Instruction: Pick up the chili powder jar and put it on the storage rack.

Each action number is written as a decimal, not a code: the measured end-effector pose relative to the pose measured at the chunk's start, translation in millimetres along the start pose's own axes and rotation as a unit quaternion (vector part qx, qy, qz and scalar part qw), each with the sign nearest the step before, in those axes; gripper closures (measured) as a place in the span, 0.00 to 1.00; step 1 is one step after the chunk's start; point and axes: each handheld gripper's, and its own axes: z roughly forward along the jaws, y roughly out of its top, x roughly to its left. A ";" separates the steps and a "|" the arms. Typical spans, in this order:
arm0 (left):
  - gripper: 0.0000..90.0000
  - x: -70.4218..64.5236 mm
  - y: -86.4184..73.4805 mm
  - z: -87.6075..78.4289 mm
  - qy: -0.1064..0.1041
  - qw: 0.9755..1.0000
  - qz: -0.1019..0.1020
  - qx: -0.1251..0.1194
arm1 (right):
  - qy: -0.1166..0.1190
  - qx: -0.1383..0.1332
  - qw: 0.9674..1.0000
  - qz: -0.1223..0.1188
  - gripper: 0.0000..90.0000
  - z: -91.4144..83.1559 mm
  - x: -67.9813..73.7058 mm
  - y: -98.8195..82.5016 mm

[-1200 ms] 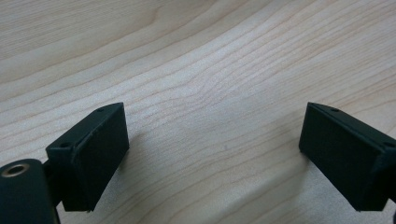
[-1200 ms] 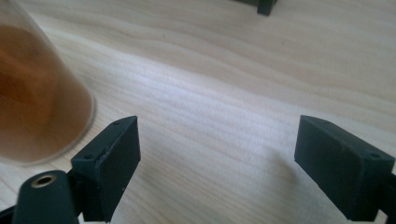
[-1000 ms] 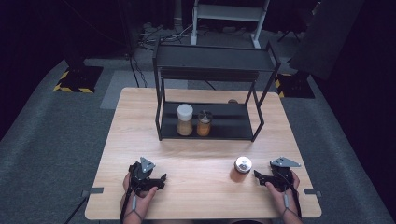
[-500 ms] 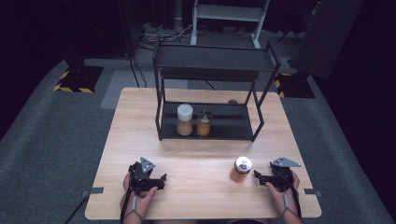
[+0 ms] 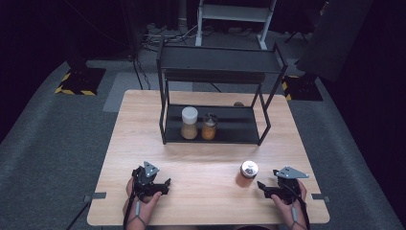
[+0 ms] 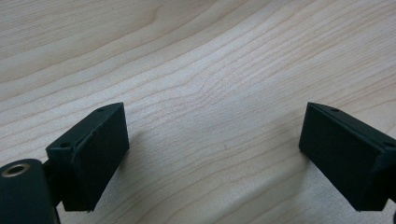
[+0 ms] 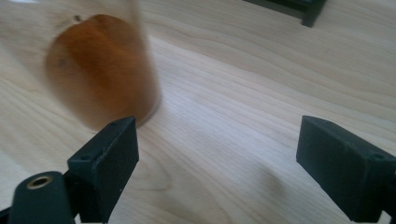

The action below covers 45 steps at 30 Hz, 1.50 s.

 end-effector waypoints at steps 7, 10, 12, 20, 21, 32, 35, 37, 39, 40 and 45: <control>0.09 -0.1 0.0 0.0 0.000 1.000 0.000 0.000 | 0.020 -0.005 1.000 -0.022 0.12 4.1 8.5 12.7; 0.09 -0.2 0.0 0.0 0.000 1.000 -0.001 0.000 | 0.033 -0.003 0.999 -0.030 0.12 7.9 9.7 17.9; 0.09 -0.1 0.0 0.0 0.000 1.000 0.000 0.000 | 0.041 -0.005 0.998 -0.040 0.12 9.5 11.7 20.3; 0.09 -0.1 -0.1 0.0 0.000 1.000 -0.001 0.000 | 0.060 -0.016 0.996 -0.059 0.12 15.0 19.9 32.9; 0.09 -0.2 -0.1 0.0 0.000 1.000 -0.001 0.000 | 0.061 -0.016 0.996 -0.062 0.13 16.8 20.9 35.1; 0.09 0.0 0.0 0.0 -0.002 1.000 0.000 0.001 | 0.061 -0.008 0.995 -0.074 0.33 28.5 31.7 57.0; 0.09 0.1 0.1 0.0 -0.002 1.000 0.000 0.001 | 0.052 -0.005 0.995 -0.084 0.33 27.7 36.6 62.9; 0.09 0.2 0.2 -0.1 -0.002 1.000 0.001 0.001 | 0.051 -0.008 0.995 -0.084 0.33 26.2 36.3 68.3; 0.09 0.0 0.1 -0.1 -0.002 1.000 0.000 0.001 | 0.051 -0.010 0.996 -0.079 0.33 24.6 34.3 77.8; 0.09 0.0 0.1 -0.1 -0.002 1.000 0.000 0.001 | 0.050 -0.011 0.996 -0.078 0.33 24.1 33.9 81.3; 0.09 0.0 0.2 -0.2 -0.002 1.000 0.000 0.001 | 0.039 -0.019 0.997 -0.070 0.33 24.0 29.4 110.2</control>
